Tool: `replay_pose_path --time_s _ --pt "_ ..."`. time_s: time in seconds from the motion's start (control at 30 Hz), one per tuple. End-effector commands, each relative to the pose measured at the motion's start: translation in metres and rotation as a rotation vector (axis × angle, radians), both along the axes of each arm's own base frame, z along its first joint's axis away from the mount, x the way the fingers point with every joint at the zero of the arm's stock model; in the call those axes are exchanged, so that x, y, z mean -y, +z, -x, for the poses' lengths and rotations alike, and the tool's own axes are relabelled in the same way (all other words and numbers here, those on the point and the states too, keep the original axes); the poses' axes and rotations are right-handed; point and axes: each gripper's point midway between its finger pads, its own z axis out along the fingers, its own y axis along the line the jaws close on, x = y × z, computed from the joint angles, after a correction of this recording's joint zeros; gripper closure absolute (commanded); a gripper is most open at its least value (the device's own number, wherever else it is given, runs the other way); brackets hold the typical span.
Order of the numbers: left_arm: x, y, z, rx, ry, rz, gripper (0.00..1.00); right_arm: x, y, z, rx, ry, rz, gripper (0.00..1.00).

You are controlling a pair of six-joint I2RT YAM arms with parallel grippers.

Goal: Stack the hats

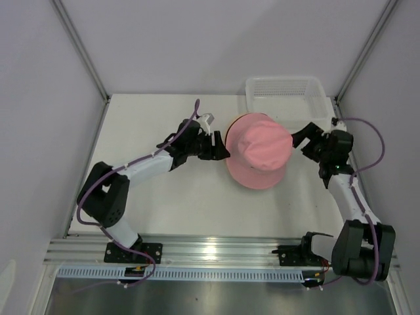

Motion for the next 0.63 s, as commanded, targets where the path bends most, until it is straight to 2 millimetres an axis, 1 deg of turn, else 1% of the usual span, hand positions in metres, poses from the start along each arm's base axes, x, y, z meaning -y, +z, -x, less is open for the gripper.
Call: replay_pose_path --time_s 0.0,0.03,0.07,0.1,0.13,0.17,0.2,0.23,0.27,0.3,0.33,0.37,0.4,0.43,0.47,0.5,0.53,0.57,0.6 --pt "-0.023 0.039 0.016 -0.007 -0.003 -0.094 0.27 0.037 0.056 0.016 -0.027 -0.044 0.259 0.01" --pt "-0.03 0.047 0.017 0.0 0.02 -0.11 0.23 0.043 0.079 0.019 -0.044 -0.06 0.285 0.01" --pt "-0.03 0.076 0.013 0.038 0.035 -0.095 0.09 0.052 0.087 0.019 -0.065 -0.109 0.298 0.0" --pt "-0.035 0.097 0.017 0.059 0.046 -0.083 0.02 0.055 0.093 0.017 -0.07 -0.124 0.306 0.0" --pt "-0.043 0.101 0.024 0.03 0.051 -0.103 0.01 0.057 0.093 0.016 -0.092 -0.124 0.303 0.01" --pt "-0.043 0.137 0.021 0.085 0.051 -0.068 0.0 0.059 0.108 0.011 -0.065 -0.135 0.305 0.01" --pt "-0.048 0.15 0.024 0.101 0.052 -0.064 0.0 0.062 0.111 0.008 -0.061 -0.15 0.31 0.0" --pt "-0.057 0.15 0.027 0.072 0.063 -0.094 0.01 0.066 0.113 0.002 -0.053 -0.164 0.316 0.01" --pt "-0.065 0.17 0.021 0.106 0.098 -0.1 0.0 0.069 0.123 -0.003 -0.033 -0.18 0.321 0.01" --pt "-0.071 0.183 0.018 0.122 0.122 -0.103 0.01 0.072 0.127 -0.007 -0.026 -0.187 0.325 0.01" --pt "-0.083 0.189 0.01 0.129 0.164 -0.113 0.01 0.073 0.132 -0.012 -0.013 -0.189 0.332 0.01" --pt "-0.091 0.188 0.006 0.124 0.196 -0.123 0.0 0.075 0.135 -0.017 -0.008 -0.19 0.334 0.01" --pt "-0.096 0.19 0.002 0.12 0.211 -0.116 0.0 0.076 0.145 -0.02 0.015 -0.2 0.337 0.01" --pt "-0.104 0.199 -0.007 0.131 0.238 -0.101 0.0 0.077 0.151 -0.023 0.038 -0.204 0.342 0.0" --pt "-0.109 0.204 -0.011 0.136 0.254 -0.092 0.0 0.079 0.15 -0.027 0.034 -0.207 0.345 0.0" --pt "-0.116 0.206 -0.017 0.137 0.282 -0.09 0.01 0.08 0.16 -0.03 0.051 -0.21 0.346 0.0" --pt "-0.119 0.22 -0.021 0.162 0.294 -0.077 0.01 0.08 0.161 -0.031 0.048 -0.201 0.357 0.01" --pt "-0.122 0.223 -0.024 0.182 0.299 -0.082 0.01 0.08 0.159 -0.033 0.039 -0.2 0.364 0.01" --pt "-0.125 0.228 -0.026 0.206 0.307 -0.084 0.01 0.085 0.162 -0.033 0.046 -0.215 0.38 0.01"
